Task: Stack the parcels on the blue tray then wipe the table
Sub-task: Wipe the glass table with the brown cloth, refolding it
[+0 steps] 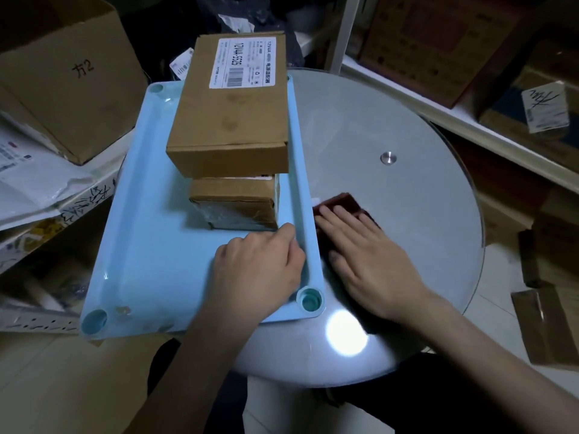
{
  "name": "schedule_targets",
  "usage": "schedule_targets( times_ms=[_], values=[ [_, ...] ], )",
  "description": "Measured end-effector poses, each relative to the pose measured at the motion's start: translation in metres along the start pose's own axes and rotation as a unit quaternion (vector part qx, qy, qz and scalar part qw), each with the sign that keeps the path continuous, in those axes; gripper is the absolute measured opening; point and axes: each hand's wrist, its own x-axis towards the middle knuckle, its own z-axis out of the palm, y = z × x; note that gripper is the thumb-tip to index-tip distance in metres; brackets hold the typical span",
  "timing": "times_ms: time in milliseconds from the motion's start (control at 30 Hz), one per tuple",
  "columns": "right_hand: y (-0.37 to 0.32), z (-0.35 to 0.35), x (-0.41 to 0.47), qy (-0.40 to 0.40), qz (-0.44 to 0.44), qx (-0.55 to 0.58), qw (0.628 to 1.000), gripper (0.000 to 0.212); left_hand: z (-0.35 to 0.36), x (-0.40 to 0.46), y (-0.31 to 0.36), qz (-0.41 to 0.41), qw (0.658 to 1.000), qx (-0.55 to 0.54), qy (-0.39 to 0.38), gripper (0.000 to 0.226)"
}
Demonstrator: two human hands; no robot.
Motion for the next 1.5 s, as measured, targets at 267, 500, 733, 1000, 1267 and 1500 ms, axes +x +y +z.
schedule_targets(
  times_ms=[267, 500, 733, 1000, 1267, 1500],
  values=[
    [0.116, -0.031, 0.045, 0.064, 0.215, 0.012, 0.974, 0.066, 0.007, 0.001, -0.006, 0.03, 0.998, -0.006, 0.05, 0.022],
    [0.004, -0.001, 0.098, 0.047, 0.01, 0.007, 0.999, 0.061, 0.01, 0.002, -0.007, 0.023, 0.998, 0.001, 0.062, 0.023],
    [0.13, -0.032, 0.074, 0.064, 0.166, 0.02, 0.984, 0.067, 0.012, 0.003, -0.009, 0.015, 0.998, -0.005, 0.065, 0.024],
    [0.039, -0.014, 0.165, 0.072, 0.047, -0.001, 0.996, 0.062, 0.013, 0.004, -0.008, 0.014, 0.998, -0.016, 0.067, 0.025],
    [0.132, -0.035, 0.096, 0.07, 0.157, 0.025, 0.985, 0.059, 0.012, 0.004, -0.009, 0.015, 0.998, -0.015, 0.051, 0.026],
    [0.086, -0.025, 0.202, 0.084, 0.171, -0.014, 0.982, 0.05, 0.015, 0.003, -0.01, 0.013, 0.998, -0.022, 0.055, 0.023]
  ],
)
